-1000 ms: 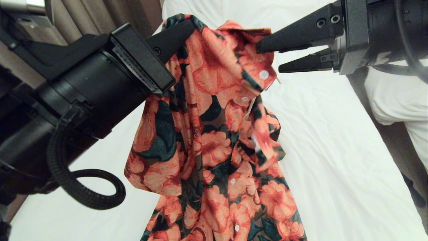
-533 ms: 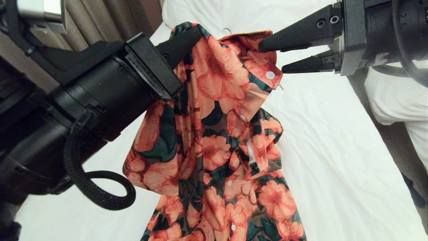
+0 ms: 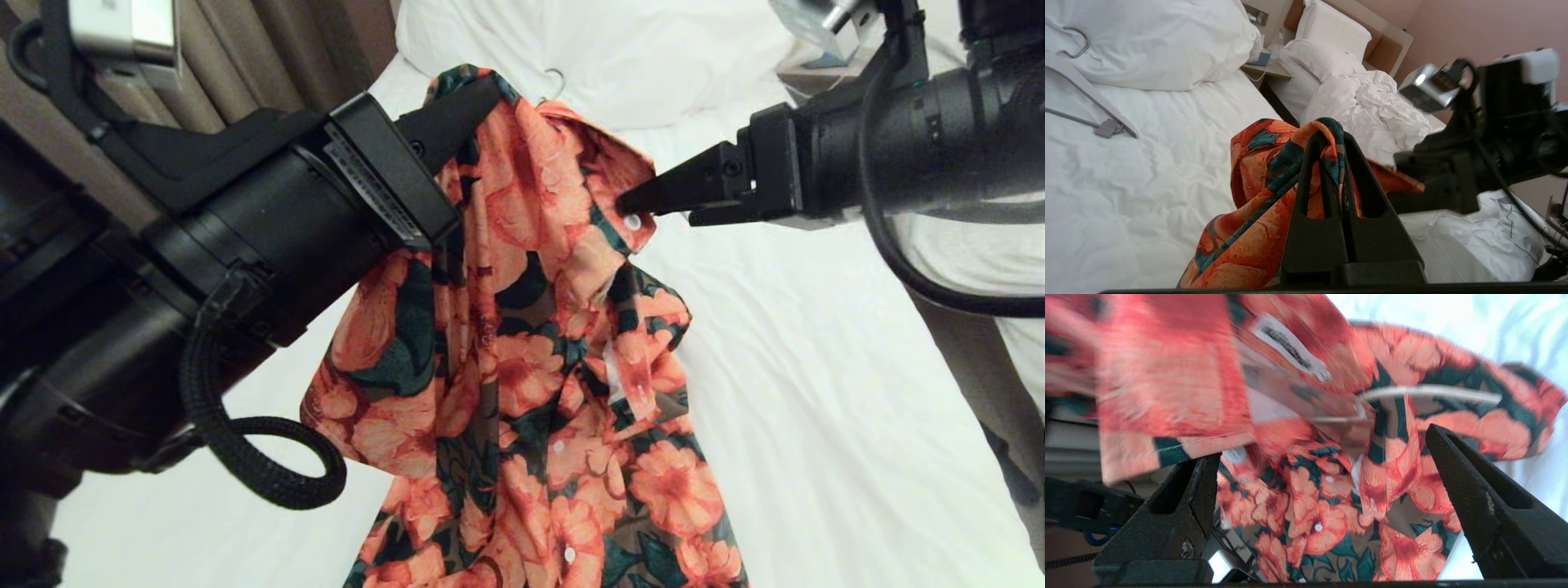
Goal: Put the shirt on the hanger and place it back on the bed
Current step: Take the clothes hanger out of the clothes
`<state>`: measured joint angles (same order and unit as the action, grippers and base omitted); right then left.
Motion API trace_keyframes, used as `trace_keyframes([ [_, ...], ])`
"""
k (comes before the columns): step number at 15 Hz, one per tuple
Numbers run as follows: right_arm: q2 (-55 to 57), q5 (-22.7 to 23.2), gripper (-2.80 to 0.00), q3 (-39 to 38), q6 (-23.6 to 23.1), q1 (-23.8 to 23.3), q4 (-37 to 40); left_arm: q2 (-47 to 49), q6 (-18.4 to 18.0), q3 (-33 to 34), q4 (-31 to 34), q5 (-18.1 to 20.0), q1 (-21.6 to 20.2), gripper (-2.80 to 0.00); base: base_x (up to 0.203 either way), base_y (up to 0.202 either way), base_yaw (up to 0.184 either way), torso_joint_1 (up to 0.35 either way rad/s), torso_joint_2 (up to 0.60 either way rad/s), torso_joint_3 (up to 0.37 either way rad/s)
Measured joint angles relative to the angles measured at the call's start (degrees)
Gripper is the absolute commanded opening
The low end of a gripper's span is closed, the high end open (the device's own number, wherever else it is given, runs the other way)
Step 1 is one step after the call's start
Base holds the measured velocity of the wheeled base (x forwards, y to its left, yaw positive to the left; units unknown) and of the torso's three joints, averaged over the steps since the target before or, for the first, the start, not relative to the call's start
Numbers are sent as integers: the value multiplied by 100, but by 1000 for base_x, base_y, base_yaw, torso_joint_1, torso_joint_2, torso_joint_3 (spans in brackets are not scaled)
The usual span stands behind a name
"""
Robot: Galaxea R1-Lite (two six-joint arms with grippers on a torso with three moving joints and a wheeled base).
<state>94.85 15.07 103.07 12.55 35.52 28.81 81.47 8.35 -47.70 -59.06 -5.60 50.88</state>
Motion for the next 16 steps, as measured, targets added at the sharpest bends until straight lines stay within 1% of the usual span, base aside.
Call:
trace_keyframes([
  [3,181,-61,0,-115,137,2,-475,-14,-6,-1,0,0,-1,-280,0,0,0,0,0,0],
  [7,486,-380,0,-105,142,104,-692,-30,-6,-10,-4,2,-9,-280,0,0,0,0,0,0],
  [10,714,-957,0,-87,85,251,-1330,-31,-9,-11,-4,2,-9,-280,0,0,0,0,0,0],
  [11,757,-1023,0,-84,57,275,-1427,-31,-6,-11,-3,1,-9,-280,0,0,0,0,0,0],
  [13,779,-1044,0,-28,56,280,-1380,-28,-9,-23,-4,-2,-12,-280,0,0,0,0,0,0],
  [16,718,-1048,0,-19,64,214,-1208,6,-15,-87,16,-104,-34,-280,0,0,0,0,0,0],
])
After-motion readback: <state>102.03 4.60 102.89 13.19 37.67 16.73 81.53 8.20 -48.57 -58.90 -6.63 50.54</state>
